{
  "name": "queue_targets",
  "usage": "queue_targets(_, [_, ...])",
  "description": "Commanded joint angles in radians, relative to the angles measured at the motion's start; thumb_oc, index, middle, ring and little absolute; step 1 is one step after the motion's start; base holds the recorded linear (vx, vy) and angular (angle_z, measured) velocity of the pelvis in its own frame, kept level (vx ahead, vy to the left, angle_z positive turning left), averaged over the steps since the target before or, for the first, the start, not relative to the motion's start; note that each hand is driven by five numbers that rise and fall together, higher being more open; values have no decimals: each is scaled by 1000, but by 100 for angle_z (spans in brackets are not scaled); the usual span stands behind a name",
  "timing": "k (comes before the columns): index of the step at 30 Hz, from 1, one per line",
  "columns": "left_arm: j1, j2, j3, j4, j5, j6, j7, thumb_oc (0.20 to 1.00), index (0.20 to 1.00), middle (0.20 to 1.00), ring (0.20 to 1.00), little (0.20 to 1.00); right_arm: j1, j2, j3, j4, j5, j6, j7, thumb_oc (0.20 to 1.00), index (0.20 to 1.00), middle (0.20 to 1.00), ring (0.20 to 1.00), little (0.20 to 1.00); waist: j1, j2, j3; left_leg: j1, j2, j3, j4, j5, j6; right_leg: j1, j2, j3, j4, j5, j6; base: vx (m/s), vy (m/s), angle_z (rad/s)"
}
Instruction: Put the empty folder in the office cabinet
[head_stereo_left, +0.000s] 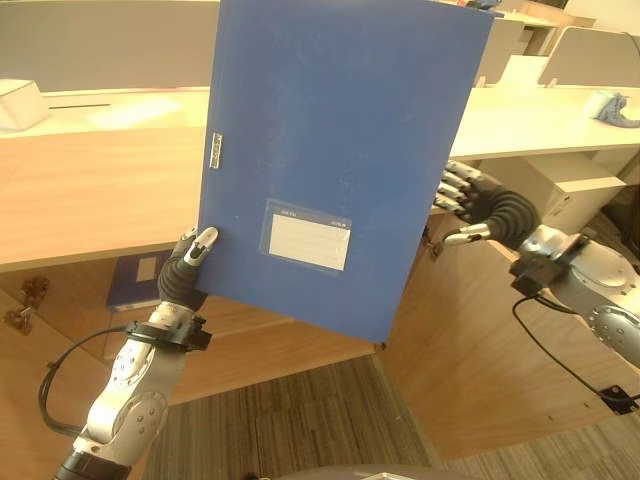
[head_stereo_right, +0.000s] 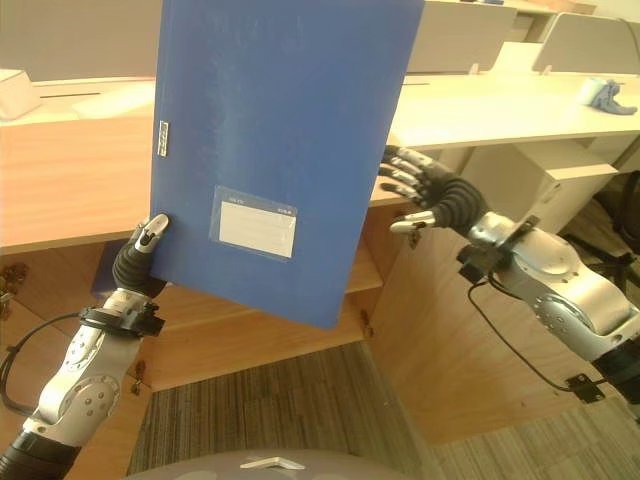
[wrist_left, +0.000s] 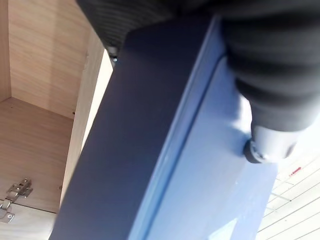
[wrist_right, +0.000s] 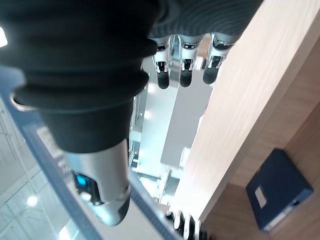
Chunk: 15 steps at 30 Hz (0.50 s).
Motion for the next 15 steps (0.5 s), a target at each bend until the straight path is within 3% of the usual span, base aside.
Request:
queue_targets(1, [-51,57,6,-39,7,-93,-14,200,200,200,200,200,-85,-33,18,-24,80,-33,11,1000,1000,1000,1000,1000,27,-13,-61,-34,42,-66,-9,-2,-49,1,-57,-16,-2,15,68,0,0,0])
queue_targets(11, [-34,131,15,-56,9,-99,-6,200,200,200,200,200,-387,-109,279,-77,161,-22,9,1000,1000,1000,1000,1000,35,-26,-66,-39,45,-54,-9,3,-54,-8,-58,-13,-2,22,71,-5,3,-3])
queue_targets(15, [-22,144,34,-63,17,-104,-4,200,200,200,200,200,-417,-126,274,-87,163,-40,8,1000,1000,1000,1000,1000,31,-27,-70,-38,44,-49,-9,0,-54,-9,-61,-13,-2,24,74,-2,9,-6])
